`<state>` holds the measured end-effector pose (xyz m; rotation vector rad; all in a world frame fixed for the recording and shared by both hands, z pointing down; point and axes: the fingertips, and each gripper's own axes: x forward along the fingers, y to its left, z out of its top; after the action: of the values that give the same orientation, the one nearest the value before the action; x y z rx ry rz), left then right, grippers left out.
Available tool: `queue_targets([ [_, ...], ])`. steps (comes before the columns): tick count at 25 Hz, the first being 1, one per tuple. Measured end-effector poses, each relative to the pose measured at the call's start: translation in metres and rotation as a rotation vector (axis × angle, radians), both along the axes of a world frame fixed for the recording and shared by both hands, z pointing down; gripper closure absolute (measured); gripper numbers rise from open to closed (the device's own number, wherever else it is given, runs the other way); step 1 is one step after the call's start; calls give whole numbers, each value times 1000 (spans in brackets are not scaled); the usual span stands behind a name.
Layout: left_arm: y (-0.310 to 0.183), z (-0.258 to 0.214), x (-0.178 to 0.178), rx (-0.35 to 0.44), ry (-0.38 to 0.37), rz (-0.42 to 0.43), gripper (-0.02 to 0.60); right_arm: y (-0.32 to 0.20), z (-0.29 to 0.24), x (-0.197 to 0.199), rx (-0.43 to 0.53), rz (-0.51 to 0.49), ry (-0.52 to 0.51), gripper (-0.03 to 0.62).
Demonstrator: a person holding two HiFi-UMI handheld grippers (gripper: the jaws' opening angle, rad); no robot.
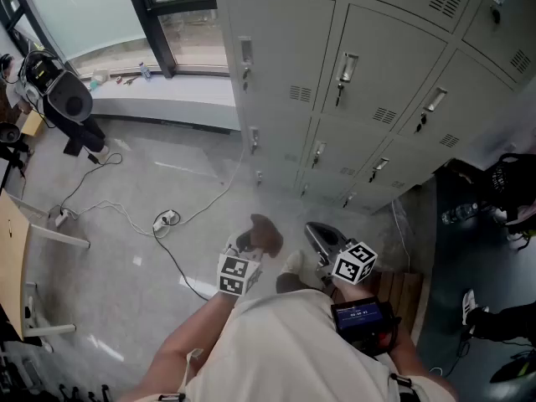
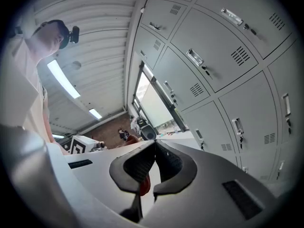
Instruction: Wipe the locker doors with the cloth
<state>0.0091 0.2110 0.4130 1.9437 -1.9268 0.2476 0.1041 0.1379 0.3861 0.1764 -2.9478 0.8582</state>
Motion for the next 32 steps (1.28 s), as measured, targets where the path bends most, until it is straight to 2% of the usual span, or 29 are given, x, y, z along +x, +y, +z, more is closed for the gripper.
queue_targets([
  [5, -90, 4, -30, -19, -22, 21, 511, -80, -1, -31, 51, -19, 8, 576],
  [9, -147, 11, -41, -35, -50, 27, 511, -137, 8, -40, 37, 14, 28, 576],
  [12, -181, 17, -43, -48, -55, 57, 511, -160, 19, -47, 28, 20, 51, 576],
  [21, -280, 46, -48, -96, -123, 192, 511, -176, 45, -48, -27, 97, 116, 576],
  [26, -346, 55, -55, -144, -157, 270, 511, -172, 44, -39, -58, 258, 128, 576],
  [32, -405, 65, -65, -182, -121, 272, 511, -150, 57, -16, -117, 400, 178, 576],
])
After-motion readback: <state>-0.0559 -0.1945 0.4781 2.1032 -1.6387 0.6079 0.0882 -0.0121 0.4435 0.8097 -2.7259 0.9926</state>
